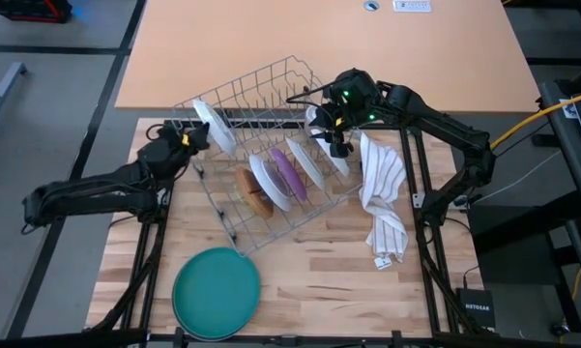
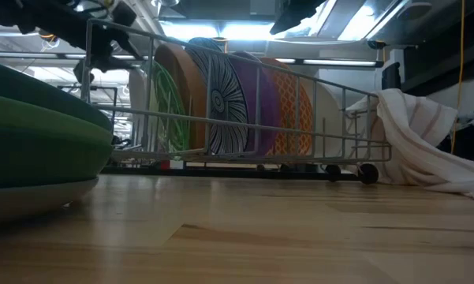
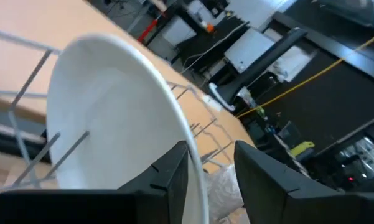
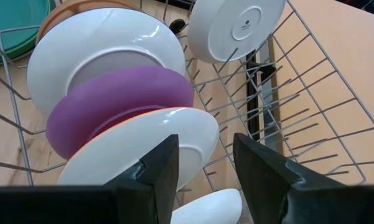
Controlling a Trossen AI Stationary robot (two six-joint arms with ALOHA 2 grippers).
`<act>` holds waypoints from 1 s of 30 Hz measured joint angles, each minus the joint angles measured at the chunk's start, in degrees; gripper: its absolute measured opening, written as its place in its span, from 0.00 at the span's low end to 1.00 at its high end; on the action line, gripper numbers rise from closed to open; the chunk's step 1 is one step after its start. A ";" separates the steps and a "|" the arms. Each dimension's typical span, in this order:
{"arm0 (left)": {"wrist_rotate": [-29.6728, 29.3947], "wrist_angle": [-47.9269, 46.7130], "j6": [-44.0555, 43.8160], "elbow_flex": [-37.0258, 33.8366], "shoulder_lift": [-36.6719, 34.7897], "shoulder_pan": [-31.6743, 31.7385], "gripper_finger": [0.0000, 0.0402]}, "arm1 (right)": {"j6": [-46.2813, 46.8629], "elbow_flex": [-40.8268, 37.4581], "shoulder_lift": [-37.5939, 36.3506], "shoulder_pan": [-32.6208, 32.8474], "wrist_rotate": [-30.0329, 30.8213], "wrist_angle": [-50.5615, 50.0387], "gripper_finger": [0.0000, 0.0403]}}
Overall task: Sort dishes
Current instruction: Put the white plate into the dish rack, then put the blue plate into the dish rack
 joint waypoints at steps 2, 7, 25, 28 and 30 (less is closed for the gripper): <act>-0.01 -0.67 0.72 0.00 -2.03 0.00 0.30 | 0.00 0.00 0.00 0.00 0.01 -0.02 0.39; -0.03 -4.92 2.04 0.00 -6.80 0.00 0.30 | -0.02 0.00 0.00 0.00 0.02 -0.50 0.39; 35.33 2.82 14.36 0.00 -15.16 -2.87 0.30 | 1.88 0.00 0.00 0.02 -0.62 -1.79 0.39; 43.48 2.77 16.05 0.00 -15.07 -6.48 0.30 | 4.62 0.00 0.00 0.02 -3.44 -3.50 0.39; 45.99 2.53 17.24 0.00 -14.55 -9.61 0.30 | 6.06 0.00 0.00 0.07 -6.15 -5.02 0.39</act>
